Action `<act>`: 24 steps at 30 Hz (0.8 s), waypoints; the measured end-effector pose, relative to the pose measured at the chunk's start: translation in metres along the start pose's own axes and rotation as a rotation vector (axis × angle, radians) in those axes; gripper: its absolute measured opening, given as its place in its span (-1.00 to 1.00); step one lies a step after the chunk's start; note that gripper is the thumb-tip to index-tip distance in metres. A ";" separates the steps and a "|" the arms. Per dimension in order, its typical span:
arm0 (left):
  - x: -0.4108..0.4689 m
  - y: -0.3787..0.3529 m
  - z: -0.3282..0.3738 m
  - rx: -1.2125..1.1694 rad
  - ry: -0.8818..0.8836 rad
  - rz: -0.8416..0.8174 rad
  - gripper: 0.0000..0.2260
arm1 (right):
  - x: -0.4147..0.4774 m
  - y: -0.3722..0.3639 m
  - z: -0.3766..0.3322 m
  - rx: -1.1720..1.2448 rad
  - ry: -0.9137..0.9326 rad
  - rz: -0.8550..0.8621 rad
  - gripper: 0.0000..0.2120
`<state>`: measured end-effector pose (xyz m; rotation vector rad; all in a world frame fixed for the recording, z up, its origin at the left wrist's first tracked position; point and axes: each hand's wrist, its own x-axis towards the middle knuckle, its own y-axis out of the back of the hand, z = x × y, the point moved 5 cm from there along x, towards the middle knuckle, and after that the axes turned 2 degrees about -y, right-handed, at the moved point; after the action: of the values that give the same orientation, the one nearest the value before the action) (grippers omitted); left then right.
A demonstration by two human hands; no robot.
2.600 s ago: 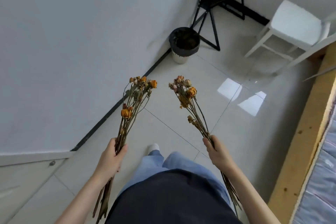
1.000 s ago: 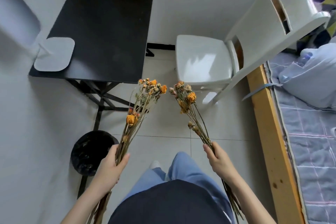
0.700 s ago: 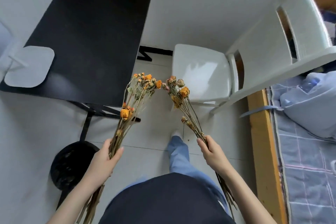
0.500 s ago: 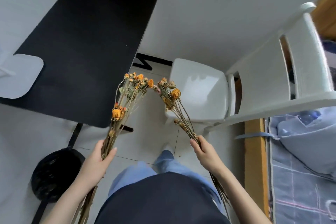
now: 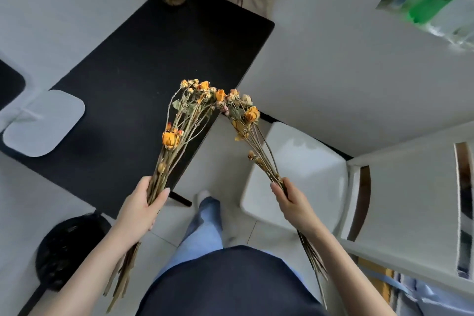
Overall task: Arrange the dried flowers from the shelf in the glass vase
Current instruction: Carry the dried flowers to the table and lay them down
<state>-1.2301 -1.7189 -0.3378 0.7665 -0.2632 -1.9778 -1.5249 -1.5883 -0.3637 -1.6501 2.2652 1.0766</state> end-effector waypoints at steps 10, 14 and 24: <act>0.082 0.040 0.010 -0.058 0.048 0.081 -0.91 | 0.105 0.002 -0.084 -0.103 0.077 -0.030 -0.69; 0.109 0.054 0.018 -0.101 0.085 0.129 -0.85 | 0.145 0.006 -0.123 -0.178 0.105 -0.064 -0.67; 0.206 0.075 0.063 -0.167 0.121 0.297 -0.81 | 0.268 0.005 -0.222 -0.247 0.215 -0.184 -0.81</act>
<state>-1.2851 -1.9403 -0.3365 0.6936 -0.1291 -1.6447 -1.5700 -1.9321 -0.3316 -2.1192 2.1136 1.2267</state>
